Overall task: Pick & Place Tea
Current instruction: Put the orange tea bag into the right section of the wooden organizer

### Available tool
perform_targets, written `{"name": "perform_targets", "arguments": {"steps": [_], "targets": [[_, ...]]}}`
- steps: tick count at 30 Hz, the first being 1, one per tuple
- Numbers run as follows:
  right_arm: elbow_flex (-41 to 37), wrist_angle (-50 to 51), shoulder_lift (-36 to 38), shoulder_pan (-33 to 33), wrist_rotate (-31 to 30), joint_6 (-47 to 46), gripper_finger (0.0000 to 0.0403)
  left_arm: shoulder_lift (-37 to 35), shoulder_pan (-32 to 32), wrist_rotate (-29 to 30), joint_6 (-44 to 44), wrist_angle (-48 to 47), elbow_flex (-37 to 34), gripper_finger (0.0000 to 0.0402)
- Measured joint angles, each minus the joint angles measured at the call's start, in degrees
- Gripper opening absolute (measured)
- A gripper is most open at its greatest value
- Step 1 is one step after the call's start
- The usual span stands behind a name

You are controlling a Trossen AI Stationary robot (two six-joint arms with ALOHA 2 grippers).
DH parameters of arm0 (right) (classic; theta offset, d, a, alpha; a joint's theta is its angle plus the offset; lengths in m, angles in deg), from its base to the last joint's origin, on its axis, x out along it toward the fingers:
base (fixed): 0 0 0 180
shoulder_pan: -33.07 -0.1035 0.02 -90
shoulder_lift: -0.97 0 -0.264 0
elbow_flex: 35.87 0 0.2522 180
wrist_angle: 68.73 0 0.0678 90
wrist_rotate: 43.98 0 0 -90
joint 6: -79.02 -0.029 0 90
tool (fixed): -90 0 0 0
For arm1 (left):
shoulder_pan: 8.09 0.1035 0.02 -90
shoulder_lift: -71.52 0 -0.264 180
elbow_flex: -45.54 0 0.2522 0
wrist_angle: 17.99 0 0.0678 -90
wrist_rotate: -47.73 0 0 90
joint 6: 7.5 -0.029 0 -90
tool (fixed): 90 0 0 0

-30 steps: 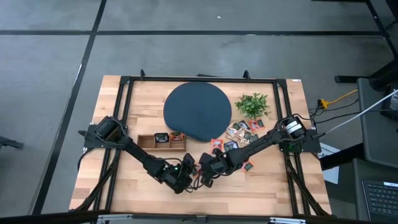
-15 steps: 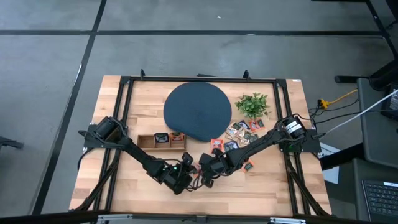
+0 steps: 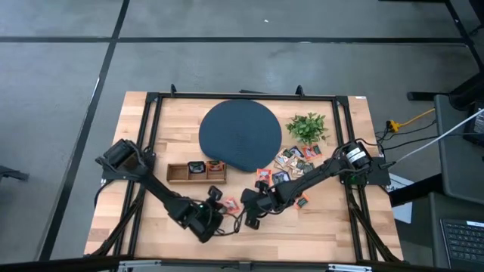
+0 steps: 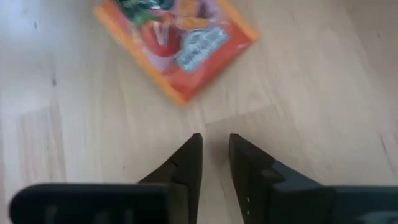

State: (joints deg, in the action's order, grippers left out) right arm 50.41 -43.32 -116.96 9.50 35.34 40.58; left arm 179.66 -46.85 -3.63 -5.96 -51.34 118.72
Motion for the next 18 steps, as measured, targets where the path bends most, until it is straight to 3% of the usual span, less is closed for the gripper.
{"name": "perform_targets", "arguments": {"steps": [8,18], "targets": [[0.08,-5.72,0.02,0.0,0.3,1.19,0.0109,-0.4,-4.32,4.43,-4.41,-1.56,0.04,0.0002],[0.15,-14.18,0.07,0.14,10.06,1.16,0.0107,-0.5,-8.54,14.46,-7.45,-8.24,2.22,0.0002]]}}
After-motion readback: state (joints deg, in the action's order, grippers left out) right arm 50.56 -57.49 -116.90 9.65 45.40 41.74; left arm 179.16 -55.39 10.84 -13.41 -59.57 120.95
